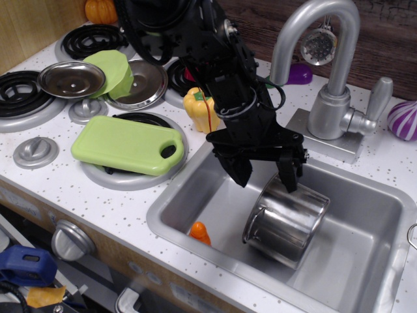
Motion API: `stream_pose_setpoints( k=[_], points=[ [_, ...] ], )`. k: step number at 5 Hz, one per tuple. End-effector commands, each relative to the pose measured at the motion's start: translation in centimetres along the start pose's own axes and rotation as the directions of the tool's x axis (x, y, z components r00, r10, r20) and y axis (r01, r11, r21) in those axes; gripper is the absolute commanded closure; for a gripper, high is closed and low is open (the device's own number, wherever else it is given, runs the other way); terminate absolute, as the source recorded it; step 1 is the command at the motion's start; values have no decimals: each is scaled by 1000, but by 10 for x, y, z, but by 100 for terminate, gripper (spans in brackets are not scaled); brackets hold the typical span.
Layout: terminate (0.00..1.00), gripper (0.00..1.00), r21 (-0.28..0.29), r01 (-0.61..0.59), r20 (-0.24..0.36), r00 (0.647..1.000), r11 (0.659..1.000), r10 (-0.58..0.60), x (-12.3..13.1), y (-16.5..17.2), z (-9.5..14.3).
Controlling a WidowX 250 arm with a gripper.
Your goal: Flip pot upright in sink
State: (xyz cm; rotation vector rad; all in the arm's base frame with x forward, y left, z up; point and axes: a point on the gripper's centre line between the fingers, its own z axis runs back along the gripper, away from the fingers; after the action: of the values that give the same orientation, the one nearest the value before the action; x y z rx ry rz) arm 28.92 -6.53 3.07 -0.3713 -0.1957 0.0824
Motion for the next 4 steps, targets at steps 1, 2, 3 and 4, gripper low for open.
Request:
stream_pose_setpoints(
  k=[1,2,3,4],
  points=[
    [0,0,-44,-21,53,998,999,23,4,-11,1],
    [0,0,-28,-67,48,997,997,68,2,-22,-8],
    [0,0,-58,-87,49,995,995,90,0,-24,-13],
    [0,0,-108,-132,42,990,985,138,0,-32,-20]
  ],
)
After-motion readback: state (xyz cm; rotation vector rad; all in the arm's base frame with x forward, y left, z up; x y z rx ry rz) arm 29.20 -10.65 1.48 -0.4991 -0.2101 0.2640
